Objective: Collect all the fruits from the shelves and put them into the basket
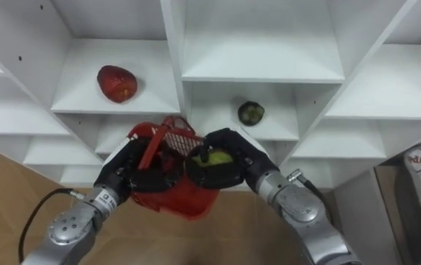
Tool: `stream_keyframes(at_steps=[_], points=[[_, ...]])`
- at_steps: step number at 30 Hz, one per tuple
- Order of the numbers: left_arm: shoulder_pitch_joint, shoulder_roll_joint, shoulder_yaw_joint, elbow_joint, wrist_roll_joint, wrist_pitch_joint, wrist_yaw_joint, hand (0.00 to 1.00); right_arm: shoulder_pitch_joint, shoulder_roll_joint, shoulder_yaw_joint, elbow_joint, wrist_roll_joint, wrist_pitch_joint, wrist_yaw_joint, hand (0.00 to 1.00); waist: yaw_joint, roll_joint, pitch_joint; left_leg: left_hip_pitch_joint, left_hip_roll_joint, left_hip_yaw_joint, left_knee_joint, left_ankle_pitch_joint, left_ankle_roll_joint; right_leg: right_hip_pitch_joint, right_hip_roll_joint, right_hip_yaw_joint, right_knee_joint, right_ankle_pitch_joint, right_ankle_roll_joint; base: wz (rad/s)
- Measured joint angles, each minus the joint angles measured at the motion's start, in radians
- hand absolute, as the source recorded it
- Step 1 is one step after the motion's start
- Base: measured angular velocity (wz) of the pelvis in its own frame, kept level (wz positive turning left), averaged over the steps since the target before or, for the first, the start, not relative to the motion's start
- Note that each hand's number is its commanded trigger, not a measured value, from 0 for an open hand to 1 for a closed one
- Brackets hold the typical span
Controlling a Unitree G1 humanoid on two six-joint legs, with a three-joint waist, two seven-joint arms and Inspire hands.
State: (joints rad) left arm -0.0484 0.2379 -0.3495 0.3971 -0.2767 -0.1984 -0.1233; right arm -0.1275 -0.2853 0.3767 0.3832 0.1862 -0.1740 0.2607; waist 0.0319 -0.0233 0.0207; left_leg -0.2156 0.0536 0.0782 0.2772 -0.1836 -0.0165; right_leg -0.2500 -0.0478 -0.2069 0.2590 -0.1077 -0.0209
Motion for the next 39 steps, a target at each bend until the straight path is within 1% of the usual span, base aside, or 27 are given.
stream_keyframes(at_steps=[4,14,15,16,21,27,30,34,39], points=[[-0.004,-0.002,-0.009,-0.004,-0.015,-0.004,-0.026,1.00,0.000,0.002,0.001,0.037,-0.006,-0.009,0.002,1.00,0.000,0.002,0.0006,-0.002,-0.004,-0.003,0.000,0.005,0.003,0.000,-0.003,0.001,0.006,0.001,0.001,0.05],[-0.005,-0.003,-0.031,-0.004,-0.047,-0.004,-0.090,1.00,-0.001,0.009,0.019,0.074,-0.059,-0.009,0.004,1.00,0.001,0.006,0.0009,-0.017,-0.006,-0.003,0.013,0.005,0.004,-0.013,-0.006,0.004,0.016,0.001,0.002,0.00],[-0.005,-0.003,-0.033,-0.004,-0.047,-0.004,-0.093,1.00,-0.002,0.009,0.023,0.074,-0.064,-0.009,0.004,0.42,0.001,0.006,0.0009,-0.017,-0.006,-0.003,0.013,0.005,0.004,-0.014,-0.006,0.005,0.016,0.001,0.002,0.00],[-0.005,-0.007,-0.035,-0.004,-0.047,-0.004,-0.102,1.00,-0.002,0.011,0.029,0.074,-0.075,-0.009,0.004,0.00,0.001,0.006,0.0009,-0.018,-0.006,-0.002,0.013,0.005,0.003,-0.015,-0.006,0.005,0.017,0.001,0.002,0.00],[-0.005,-0.007,-0.035,-0.004,-0.047,-0.004,-0.110,1.00,-0.003,0.009,0.032,0.075,-0.080,-0.009,0.004,0.00,0.000,0.008,0.0005,-0.018,-0.006,0.000,0.013,0.005,0.003,-0.016,-0.006,0.008,0.018,0.001,0.002,0.00],[-0.005,-0.026,-0.039,-0.004,-0.047,-0.004,-0.135,1.00,-0.006,0.013,0.035,0.075,-0.087,-0.009,0.011,0.00,0.001,0.013,0.0016,-0.018,-0.006,0.000,0.013,0.005,0.004,-0.016,-0.007,0.006,0.017,0.001,0.002,0.00],[-0.005,-0.025,-0.039,-0.004,-0.047,-0.004,-0.145,1.00,-0.006,0.010,0.034,0.075,-0.096,-0.009,0.012,0.00,0.001,0.016,0.0015,-0.017,-0.005,0.001,0.013,0.005,0.003,-0.015,-0.006,0.006,0.017,0.001,0.002,0.00],[-0.005,-0.023,-0.039,-0.004,-0.047,-0.003,-0.152,1.00,-0.006,0.008,0.034,0.078,-0.104,-0.008,0.012,0.00,0.000,0.021,0.0043,-0.016,-0.005,0.001,0.013,0.005,0.004,-0.015,-0.006,0.006,0.017,0.001,0.002,0.00],[-0.005,-0.021,-0.051,-0.002,-0.048,0.000,-0.156,1.00,-0.006,0.013,0.036,0.108,-0.108,-0.008,0.013,0.00,0.000,0.021,0.0044,-0.016,-0.006,0.001,0.013,0.005,0.003,-0.015,-0.006,0.006,0.017,0.001,0.002,0.00]])
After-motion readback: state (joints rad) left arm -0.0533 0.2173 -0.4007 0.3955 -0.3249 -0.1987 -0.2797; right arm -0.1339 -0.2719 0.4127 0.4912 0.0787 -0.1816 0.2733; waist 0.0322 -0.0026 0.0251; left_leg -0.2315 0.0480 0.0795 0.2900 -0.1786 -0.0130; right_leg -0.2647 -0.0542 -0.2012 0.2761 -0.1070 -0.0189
